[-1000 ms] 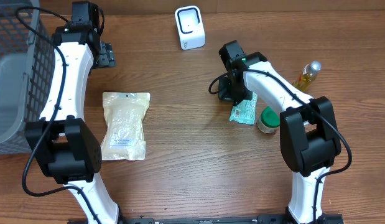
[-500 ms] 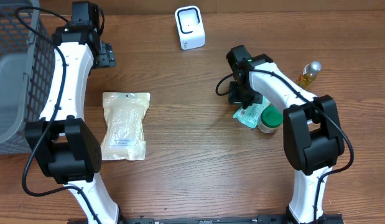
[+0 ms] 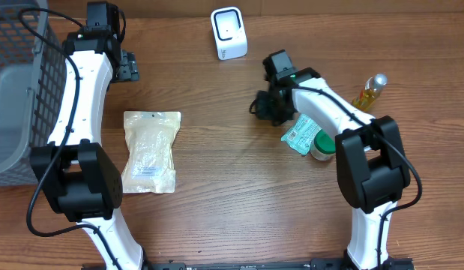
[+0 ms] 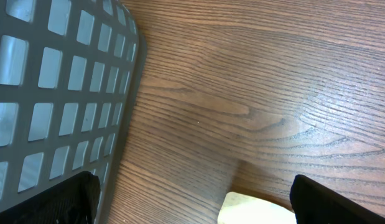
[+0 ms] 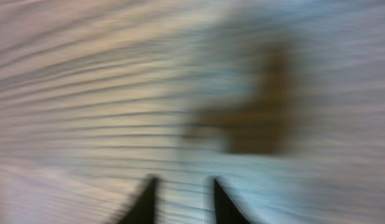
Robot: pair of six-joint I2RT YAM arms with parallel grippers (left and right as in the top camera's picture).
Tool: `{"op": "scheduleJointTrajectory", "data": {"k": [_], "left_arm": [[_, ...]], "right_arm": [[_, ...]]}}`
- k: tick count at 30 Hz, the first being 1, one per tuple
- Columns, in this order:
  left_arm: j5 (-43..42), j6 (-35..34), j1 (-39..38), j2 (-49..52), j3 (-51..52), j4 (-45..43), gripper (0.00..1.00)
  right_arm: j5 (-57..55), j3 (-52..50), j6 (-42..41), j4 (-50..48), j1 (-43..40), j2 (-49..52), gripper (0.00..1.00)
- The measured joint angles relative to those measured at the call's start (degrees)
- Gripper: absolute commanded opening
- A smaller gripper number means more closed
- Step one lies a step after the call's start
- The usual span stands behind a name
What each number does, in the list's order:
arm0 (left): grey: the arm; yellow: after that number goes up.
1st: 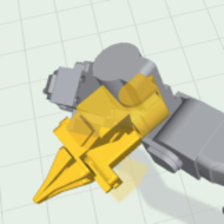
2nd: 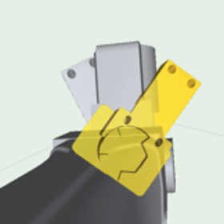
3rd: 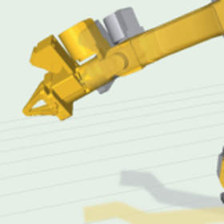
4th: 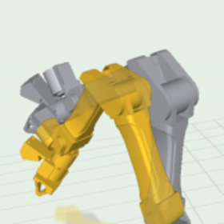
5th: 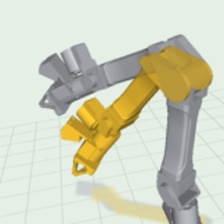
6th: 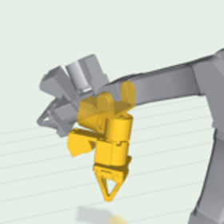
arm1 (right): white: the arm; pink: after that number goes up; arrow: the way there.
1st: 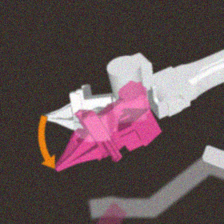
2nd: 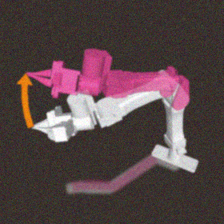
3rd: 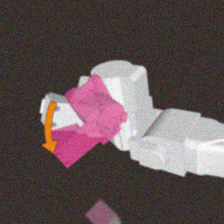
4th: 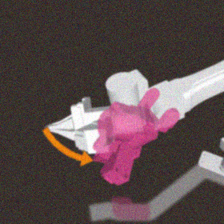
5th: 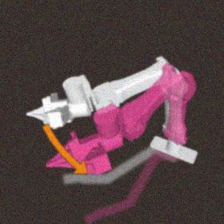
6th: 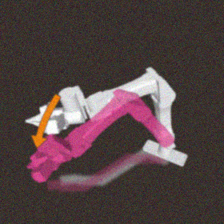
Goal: Scan the item barcode
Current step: 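Release the wipes pack and move the right gripper toward the clear bag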
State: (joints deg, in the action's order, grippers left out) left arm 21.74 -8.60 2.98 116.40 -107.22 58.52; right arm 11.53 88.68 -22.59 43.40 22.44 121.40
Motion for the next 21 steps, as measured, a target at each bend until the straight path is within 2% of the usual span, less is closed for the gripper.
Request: {"op": "scheduleJointTrajectory", "data": {"k": [1,4,5,8,10,15,19,21], "left_arm": [[0.0,0.0,0.0,0.0,0.0,-0.02,0.99],[0.0,0.0,0.0,0.0,0.0,0.0,1.0],[0.0,0.0,0.0,0.0,0.0,0.0,0.99],[0.0,0.0,0.0,0.0,0.0,0.02,1.0],[0.0,0.0,0.0,0.0,0.0,0.0,1.0],[0.0,0.0,0.0,0.0,0.0,0.0,1.0],[0.0,0.0,0.0,0.0,0.0,0.02,1.0],[0.0,0.0,0.0,0.0,0.0,0.0,1.0]], "right_arm": [[2.78,0.0,-0.24,-2.34,0.79,0.0,0.74],[7.56,0.02,-0.07,-6.71,2.71,0.0,0.76],[8.72,0.02,-0.04,-7.39,3.43,0.0,0.85],[11.06,0.02,-0.04,-7.63,5.35,0.0,0.9],[11.98,0.0,-0.22,-8.26,6.62,0.0,1.0],[14.49,-0.02,-0.24,-12.52,9.16,0.0,0.99],[20.17,-0.04,-2.4,-21.33,10.27,0.0,0.8],[21.81,-0.04,-5.55,-23.63,10.75,0.0,0.76]]}}
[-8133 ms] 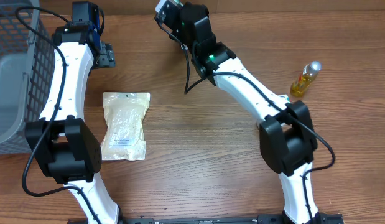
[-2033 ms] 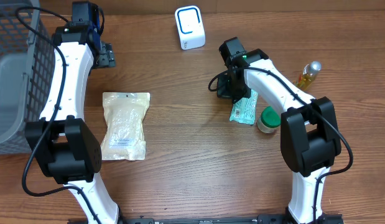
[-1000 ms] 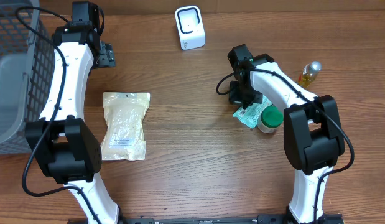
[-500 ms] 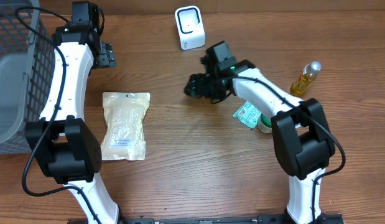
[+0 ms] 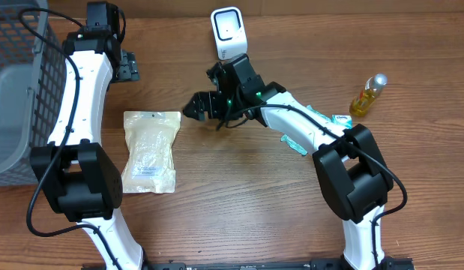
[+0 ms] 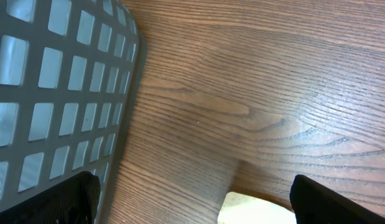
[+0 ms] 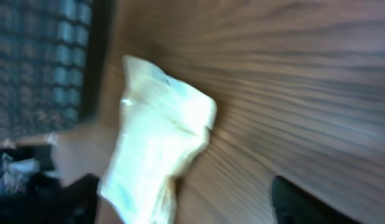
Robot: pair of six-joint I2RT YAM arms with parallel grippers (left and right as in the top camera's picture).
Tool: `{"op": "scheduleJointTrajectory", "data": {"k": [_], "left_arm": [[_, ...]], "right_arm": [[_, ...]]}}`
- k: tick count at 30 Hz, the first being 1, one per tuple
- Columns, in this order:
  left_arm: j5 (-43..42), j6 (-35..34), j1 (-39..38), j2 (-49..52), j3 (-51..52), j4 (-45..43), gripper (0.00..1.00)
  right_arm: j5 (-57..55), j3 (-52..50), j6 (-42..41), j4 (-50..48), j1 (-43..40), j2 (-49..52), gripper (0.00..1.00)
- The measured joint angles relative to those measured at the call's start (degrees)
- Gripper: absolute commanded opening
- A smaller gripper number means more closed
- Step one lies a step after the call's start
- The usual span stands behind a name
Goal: Scan the item barcode
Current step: 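Release the wipes pack and move the right gripper toward the clear bag, then grasp the clear Pantree bag with the right gripper and lift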
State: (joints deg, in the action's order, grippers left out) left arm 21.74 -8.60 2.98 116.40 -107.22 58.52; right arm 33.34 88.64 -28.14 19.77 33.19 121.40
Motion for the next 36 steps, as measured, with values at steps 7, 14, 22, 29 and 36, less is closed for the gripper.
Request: {"op": "scheduleJointTrajectory", "data": {"k": [7,14,22,29,36], "left_arm": [[0.0,0.0,0.0,0.0,0.0,0.0,1.0],[0.0,0.0,0.0,0.0,0.0,0.0,1.0],[0.0,0.0,0.0,0.0,0.0,0.0,1.0],[0.0,0.0,0.0,0.0,0.0,0.0,1.0],[0.0,0.0,0.0,0.0,0.0,0.0,1.0]], "right_arm": [[-7.19,0.0,-7.13,-0.13,6.49,0.0,0.76],[-20.59,0.0,-8.74,0.61,17.33,0.0,0.75],[-29.97,0.0,-10.64,0.52,20.81,0.0,0.75],[-32.37,0.0,-11.02,-1.33,20.81,0.44,0.76],[-32.76,0.0,-11.58,-2.19,20.81,4.24,0.75]]}}
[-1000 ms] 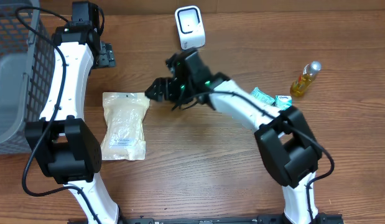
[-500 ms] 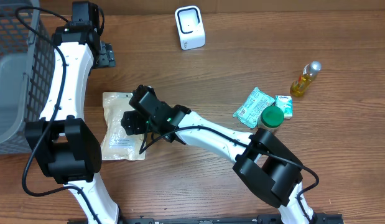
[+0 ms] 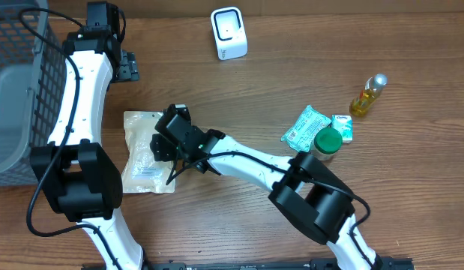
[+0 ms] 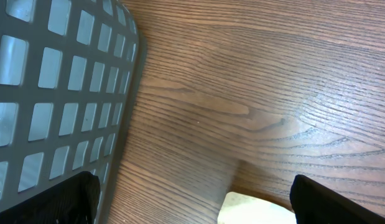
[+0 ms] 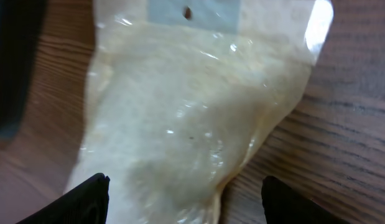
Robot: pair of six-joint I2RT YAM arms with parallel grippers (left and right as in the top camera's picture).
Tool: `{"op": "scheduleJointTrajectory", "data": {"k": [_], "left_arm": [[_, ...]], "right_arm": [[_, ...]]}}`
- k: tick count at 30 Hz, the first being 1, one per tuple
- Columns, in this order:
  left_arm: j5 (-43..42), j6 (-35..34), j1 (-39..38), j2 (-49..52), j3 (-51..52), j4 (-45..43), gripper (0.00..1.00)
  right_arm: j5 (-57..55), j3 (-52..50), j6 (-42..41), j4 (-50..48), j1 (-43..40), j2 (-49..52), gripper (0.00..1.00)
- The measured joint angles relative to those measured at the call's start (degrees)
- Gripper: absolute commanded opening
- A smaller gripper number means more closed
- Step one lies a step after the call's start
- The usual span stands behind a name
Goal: Scan the item barcode
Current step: 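Grasp the clear Pantree bag with the right gripper and lift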
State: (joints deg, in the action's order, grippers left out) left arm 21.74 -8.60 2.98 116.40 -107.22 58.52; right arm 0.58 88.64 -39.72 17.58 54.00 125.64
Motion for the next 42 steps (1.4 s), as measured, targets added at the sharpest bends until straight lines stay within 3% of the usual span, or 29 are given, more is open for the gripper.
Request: {"op": "scheduleJointTrajectory", "data": {"k": [6,10,15,26,29,30,34,42], "left_arm": [[0.0,0.0,0.0,0.0,0.0,0.0,0.99],[0.0,0.0,0.0,0.0,0.0,0.0,1.0],[0.0,0.0,0.0,0.0,0.0,0.0,1.0],[0.0,0.0,0.0,0.0,0.0,0.0,0.99],[0.0,0.0,0.0,0.0,0.0,0.0,1.0],[0.0,0.0,0.0,0.0,0.0,0.0,0.99],[-0.02,0.0,0.0,0.0,0.0,0.0,1.0],[0.0,0.0,0.0,0.0,0.0,0.0,1.0]], "right_arm": [[-0.04,0.0,-4.33,-0.44,0.0,1.7,0.68],[-0.15,0.0,-5.86,-0.74,0.0,2.05,0.48],[-0.13,-0.02,-6.95,-1.05,0.0,2.27,0.34],[0.02,-0.02,-7.17,-1.86,0.0,2.36,0.33],[0.04,-0.02,-7.15,-2.58,0.0,2.67,0.25],[0.07,-0.02,-7.1,-2.97,0.0,2.8,0.16],[0.07,0.0,-6.67,-3.39,-0.02,2.84,0.06],[0.52,0.0,0.24,0.7,-1.62,0.96,0.04]]}}
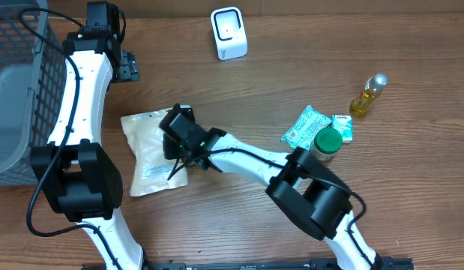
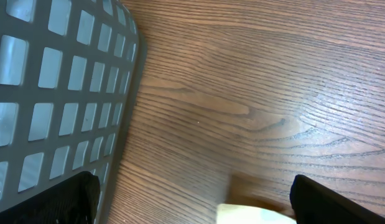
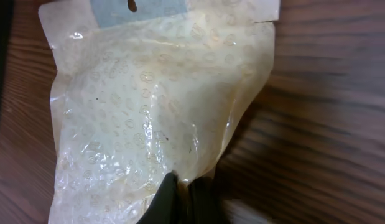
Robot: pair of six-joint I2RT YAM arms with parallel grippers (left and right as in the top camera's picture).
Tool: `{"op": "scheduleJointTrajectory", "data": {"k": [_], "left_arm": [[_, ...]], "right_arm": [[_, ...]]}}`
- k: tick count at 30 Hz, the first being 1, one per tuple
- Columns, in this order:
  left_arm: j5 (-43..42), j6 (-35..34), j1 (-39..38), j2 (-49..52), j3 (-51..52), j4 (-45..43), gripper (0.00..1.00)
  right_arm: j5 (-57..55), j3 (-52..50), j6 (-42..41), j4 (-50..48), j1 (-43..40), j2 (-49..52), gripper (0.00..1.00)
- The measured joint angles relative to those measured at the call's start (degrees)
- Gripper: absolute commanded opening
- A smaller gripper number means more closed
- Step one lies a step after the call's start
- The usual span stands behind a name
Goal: Scan the item barcode
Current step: 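Grasp the clear Pantree bag with the right gripper and lift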
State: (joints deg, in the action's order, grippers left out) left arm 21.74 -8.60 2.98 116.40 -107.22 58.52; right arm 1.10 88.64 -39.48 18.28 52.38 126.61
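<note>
The item is a pale cream plastic pouch (image 1: 151,152) with a white barcode label, lying tilted on the wood table left of centre. My right gripper (image 1: 174,141) is shut on the pouch's right edge; the right wrist view shows the pouch (image 3: 155,112) filling the frame with the dark fingers (image 3: 170,196) pinched on its rim. The white barcode scanner (image 1: 229,33) stands at the back centre. My left gripper (image 1: 125,66) hovers open at the back left, with only a corner of the pouch (image 2: 251,213) between its far-apart fingers.
A grey mesh basket (image 1: 18,82) fills the left edge, close to the left arm. At the right sit a green-and-white packet (image 1: 300,129), a green-lidded jar (image 1: 326,142) and a small yellow bottle (image 1: 368,92).
My right gripper has shut on the pouch's right edge. The pouch has shifted and turned, its top now swung left and its right side lifted. The left arm is unchanged.
My right gripper was first near the packet and jar at the right. Then it was at table centre below the scanner, then open over the pouch. Now it is shut on the pouch's edge and the pouch has turned. The left arm stayed put throughout.
</note>
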Motion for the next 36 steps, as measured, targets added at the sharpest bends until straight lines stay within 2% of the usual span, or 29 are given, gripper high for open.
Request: {"op": "scheduleJointTrajectory", "data": {"k": [10,16,24,32,36], "left_arm": [[0.0,0.0,0.0,0.0,0.0,0.0,1.0],[0.0,0.0,0.0,0.0,0.0,0.0,1.0],[0.0,0.0,0.0,0.0,0.0,0.0,1.0],[0.0,0.0,0.0,0.0,0.0,0.0,0.99],[0.0,0.0,0.0,0.0,0.0,0.02,1.0]], "right_arm": [[-4.57,0.0,11.19,12.66,-4.68,-9.44,0.04],[-7.39,0.0,18.25,16.0,-4.72,-9.77,0.04],[-17.73,0.0,25.92,19.85,-4.68,-9.77,0.04],[-28.55,0.0,30.1,22.47,-4.66,-9.77,0.04],[-31.06,0.0,31.15,24.74,-4.68,-9.77,0.21]]}}
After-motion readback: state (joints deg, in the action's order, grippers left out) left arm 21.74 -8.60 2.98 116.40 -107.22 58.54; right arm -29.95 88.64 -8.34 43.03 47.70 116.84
